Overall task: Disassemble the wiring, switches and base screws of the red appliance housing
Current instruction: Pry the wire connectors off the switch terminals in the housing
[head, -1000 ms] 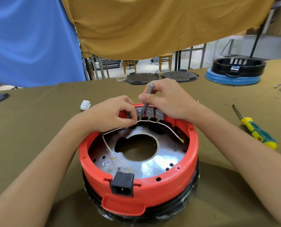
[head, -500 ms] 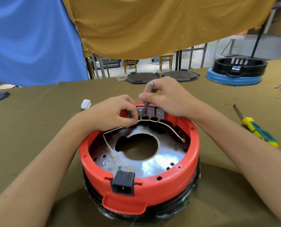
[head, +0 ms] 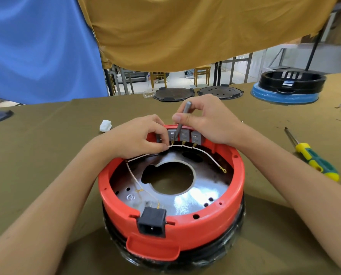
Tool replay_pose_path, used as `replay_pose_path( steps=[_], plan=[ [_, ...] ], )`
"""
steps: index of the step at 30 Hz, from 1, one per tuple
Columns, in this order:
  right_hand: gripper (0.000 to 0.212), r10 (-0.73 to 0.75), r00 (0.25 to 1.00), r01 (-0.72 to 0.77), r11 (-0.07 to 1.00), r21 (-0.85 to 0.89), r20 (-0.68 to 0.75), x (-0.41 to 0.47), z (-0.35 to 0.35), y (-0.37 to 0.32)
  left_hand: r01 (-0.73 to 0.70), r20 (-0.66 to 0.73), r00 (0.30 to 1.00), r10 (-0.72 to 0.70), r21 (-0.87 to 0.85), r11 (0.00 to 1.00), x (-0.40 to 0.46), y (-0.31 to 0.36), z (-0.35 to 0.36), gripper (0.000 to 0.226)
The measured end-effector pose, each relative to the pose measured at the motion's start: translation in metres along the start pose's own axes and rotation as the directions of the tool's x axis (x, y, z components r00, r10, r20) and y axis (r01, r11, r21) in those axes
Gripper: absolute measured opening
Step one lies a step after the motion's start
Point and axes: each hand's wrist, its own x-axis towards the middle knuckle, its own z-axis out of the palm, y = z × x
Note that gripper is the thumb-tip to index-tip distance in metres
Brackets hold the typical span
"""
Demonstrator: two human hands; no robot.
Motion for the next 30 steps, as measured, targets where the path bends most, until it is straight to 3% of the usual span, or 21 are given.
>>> replay_pose_path(
  steps=[10,21,30],
  plan=[
    [0.017,-0.028,0.998,0.031,0.998,-0.05,0.057,0.0032,0.0002,-0.0017,-0.004,-0.003,1.0,0.004,0.006,1.0,0.0001,0.0009,0.0001,0.007],
    [0.025,0.109,0.994,-0.107,0.984,0.144,-0.006,0.004,0.0007,0.002,0.001,0.005,1.0,-0.001,-0.004,1.0,-0.0003,0.0038,-0.0007,0.007],
    [0.014,-0.055,0.998,0.056,0.997,-0.05,0.019,-0.0018,-0.0005,-0.0018,0.004,-0.008,1.0,-0.004,-0.007,1.0,-0.0003,0.004,0.0006,0.004]
  ],
)
